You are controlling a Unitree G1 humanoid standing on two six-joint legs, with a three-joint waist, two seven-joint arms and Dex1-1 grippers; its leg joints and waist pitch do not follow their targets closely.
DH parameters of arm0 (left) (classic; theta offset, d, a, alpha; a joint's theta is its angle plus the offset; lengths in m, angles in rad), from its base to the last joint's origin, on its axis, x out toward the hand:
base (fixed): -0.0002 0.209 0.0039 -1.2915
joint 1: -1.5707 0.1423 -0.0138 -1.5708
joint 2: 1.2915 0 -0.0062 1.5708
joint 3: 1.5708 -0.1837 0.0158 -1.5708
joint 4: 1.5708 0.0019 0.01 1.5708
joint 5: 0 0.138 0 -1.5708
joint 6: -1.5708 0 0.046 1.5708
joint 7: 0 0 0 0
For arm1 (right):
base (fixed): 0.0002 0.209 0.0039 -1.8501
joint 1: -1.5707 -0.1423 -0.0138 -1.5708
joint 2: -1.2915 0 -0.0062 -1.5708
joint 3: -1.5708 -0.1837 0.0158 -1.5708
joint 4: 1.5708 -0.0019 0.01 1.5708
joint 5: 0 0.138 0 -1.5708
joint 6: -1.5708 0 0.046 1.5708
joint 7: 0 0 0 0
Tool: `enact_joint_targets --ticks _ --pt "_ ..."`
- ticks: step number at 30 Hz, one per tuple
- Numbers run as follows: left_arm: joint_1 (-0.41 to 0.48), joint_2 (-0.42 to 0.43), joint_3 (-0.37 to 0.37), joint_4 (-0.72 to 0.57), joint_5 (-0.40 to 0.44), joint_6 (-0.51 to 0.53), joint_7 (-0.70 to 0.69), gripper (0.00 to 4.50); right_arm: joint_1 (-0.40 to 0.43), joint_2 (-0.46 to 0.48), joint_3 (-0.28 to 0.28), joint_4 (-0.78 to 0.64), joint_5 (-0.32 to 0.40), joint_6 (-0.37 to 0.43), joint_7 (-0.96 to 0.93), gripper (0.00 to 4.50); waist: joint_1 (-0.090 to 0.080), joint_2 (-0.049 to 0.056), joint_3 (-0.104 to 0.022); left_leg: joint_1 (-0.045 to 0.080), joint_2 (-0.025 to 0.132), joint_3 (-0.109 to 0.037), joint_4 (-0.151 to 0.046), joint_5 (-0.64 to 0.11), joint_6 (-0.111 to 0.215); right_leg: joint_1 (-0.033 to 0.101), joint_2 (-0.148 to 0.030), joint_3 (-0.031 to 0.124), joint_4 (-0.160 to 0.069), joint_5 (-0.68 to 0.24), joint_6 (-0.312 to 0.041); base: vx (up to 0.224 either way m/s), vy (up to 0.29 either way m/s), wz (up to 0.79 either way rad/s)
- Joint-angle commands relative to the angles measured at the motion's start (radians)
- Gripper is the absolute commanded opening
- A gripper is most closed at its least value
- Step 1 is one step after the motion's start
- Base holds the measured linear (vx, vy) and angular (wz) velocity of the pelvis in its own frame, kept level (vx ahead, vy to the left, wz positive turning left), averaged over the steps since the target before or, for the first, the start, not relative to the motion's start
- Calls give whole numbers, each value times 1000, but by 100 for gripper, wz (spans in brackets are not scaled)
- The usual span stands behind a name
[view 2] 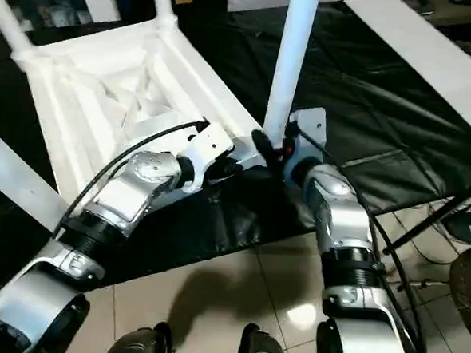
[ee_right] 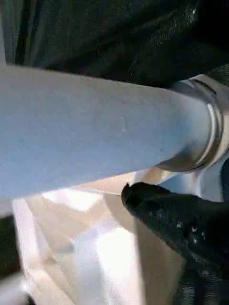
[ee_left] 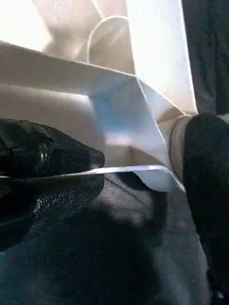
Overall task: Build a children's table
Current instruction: Rotate leg to tighten
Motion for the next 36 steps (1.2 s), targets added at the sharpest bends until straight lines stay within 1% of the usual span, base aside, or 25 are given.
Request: enact_joint_targets --ticks 1,2,3,4,6,7,8,9,10,11,13,14,15,16,18,19,22,25,26,27,28,29,30,34,36 --pt "28 18 -26 24 -5 -93 -78 0 15 -28 12 5 1 -27 71 362 2 -24 -65 7 38 -12 -54 -209 130 64 -70 49 -89 -396 -173 0 0 0" --pt "29 26 -28 27 -7 -107 -92 0 16 -39 11 6 4 -34 87 387 4 -22 -67 6 38 -13 -53 -192 133 65 -71 48 -86 -378 -180 0 0 0" --pt "29 46 -30 37 -13 -136 -126 0 17 -66 5 5 16 -40 130 387 3 -21 -68 5 40 -13 -53 -181 134 67 -70 49 -82 -355 -187 0 0 0" --pt "27 68 -36 49 -19 -175 -168 0 18 -95 1 3 29 -42 175 403 3 -21 -68 6 40 -13 -52 -175 143 66 -68 47 -81 -327 -200 0 0 0" --pt "29 92 -43 55 -31 -204 -230 0 21 -125 -1 -1 48 -48 240 408 3 -21 -68 7 41 -12 -51 -177 151 67 -68 48 -78 -304 -214 0 0 0" --pt "31 107 -51 54 -35 -217 -269 0 25 -141 3 -10 60 -38 281 430 4 -21 -70 8 42 -10 -50 -175 160 66 -68 48 -76 -288 -223 0 0 0" --pt "33 119 -58 54 -37 -229 -299 0 28 -154 6 -19 69 -34 316 430 6 -19 -71 6 46 -10 -49 -162 167 67 -68 48 -71 -264 -234 0 0 0" --pt "33 132 -67 58 -38 -243 -329 0 31 -170 12 -29 85 -27 360 441 8 -18 -72 7 47 -10 -48 -154 168 67 -68 48 -69 -246 -238 0 0 0" --pt "32 143 -75 63 -38 -257 -352 0 34 -184 18 -38 98 -23 400 441 11 -17 -75 7 50 -10 -47 -132 175 68 -67 48 -62 -205 -253 0 0 0" --pt "31 154 -81 71 -39 -279 -377 0 36 -197 26 -43 107 -25 441 441 12 -20 -77 7 52 -9 -45 -116 186 68 -66 48 -57 -170 -265 0 0 0" --pt "30 164 -87 78 -42 -299 -404 0 37 -210 34 -46 115 -25 480 441 16 -20 -76 5 51 -7 -42 -102 201 69 -67 47 -53 -142 -276 0 0 0" --pt "31 172 -89 82 -51 -322 -440 0 37 -225 46 -43 117 -28 524 424 17 -20 -75 5 51 -7 -42 -105 204 68 -68 47 -54 -146 -278 0 0 0" --pt "35 176 -87 81 -65 -331 -473 0 36 -238 57 -35 116 -41 564 415 17 -25 -75 6 50 -5 -42 -111 203 68 -69 47 -56 -156 -276 0 0 0" --pt "37 180 -85 83 -81 -345 -511 0 32 -253 66 -29 126 -42 623 407 21 -23 -74 6 50 -5 -42 -118 200 68 -71 48 -57 -180 -275 0 0 0" --pt "39 185 -87 84 -90 -355 -542 0 30 -264 75 -31 138 -39 672 394 26 -23 -74 8 53 -5 -43 -124 195 67 -72 49 -58 -201 -272 0 0 0" --pt "42 193 -96 81 -95 -364 -578 0 32 -278 89 -47 160 -16 736 381 25 -32 -73 8 52 -4 -43 -132 193 67 -71 49 -61 -219 -267 0 0 0" --pt "46 195 -100 74 -106 -368 -607 0 34 -294 110 -58 171 3 788 360 28 -29 -72 9 56 -7 -45 -132 187 64 -72 50 -60 -243 -261 0 0 0" --pt "50 190 -98 68 -121 -371 -627 0 35 -303 126 -62 175 22 824 329 29 -31 -71 9 56 -7 -45 -134 179 65 -73 51 -60 -248 -263 0 0 0" --pt "51 189 -97 67 -126 -372 -637 0 34 -305 131 -59 175 26 839 325 29 -31 -71 9 56 -7 -45 -137 176 65 -75 51 -61 -254 -262 0 0 0" --pt "52 187 -95 65 -130 -374 -648 0 31 -309 140 -52 177 35 864 323 29 -35 -71 7 55 -7 -45 -137 176 66 -75 51 -60 -257 -260 0 0 0" --pt "52 187 -95 65 -130 -375 -651 0 30 -310 143 -50 179 40 873 318 29 -34 -71 8 55 -8 -45 -134 176 66 -75 51 -60 -259 -259 0 0 0" --pt "52 186 -95 67 -129 -376 -652 0 28 -311 147 -49 181 50 882 306 29 -36 -71 8 55 -7 -45 -132 176 65 -75 51 -61 -261 -257 0 0 0" --pt "50 187 -95 69 -128 -379 -653 0 27 -312 150 -49 182 58 891 294 29 -35 -71 7 55 -7 -45 -129 176 66 -75 51 -61 -261 -257 0 0 0" --pt "50 192 -94 76 -125 -388 -659 0 22 -315 161 -49 187 69 907 277 31 -35 -72 8 55 -7 -44 -120 175 65 -74 51 -59 -252 -257 0 0 0" --pt "51 194 -95 77 -125 -389 -662 0 22 -318 165 -51 192 78 914 250 31 -35 -72 8 55 -7 -43 -113 178 65 -74 51 -58 -243 -259 0 0 0"
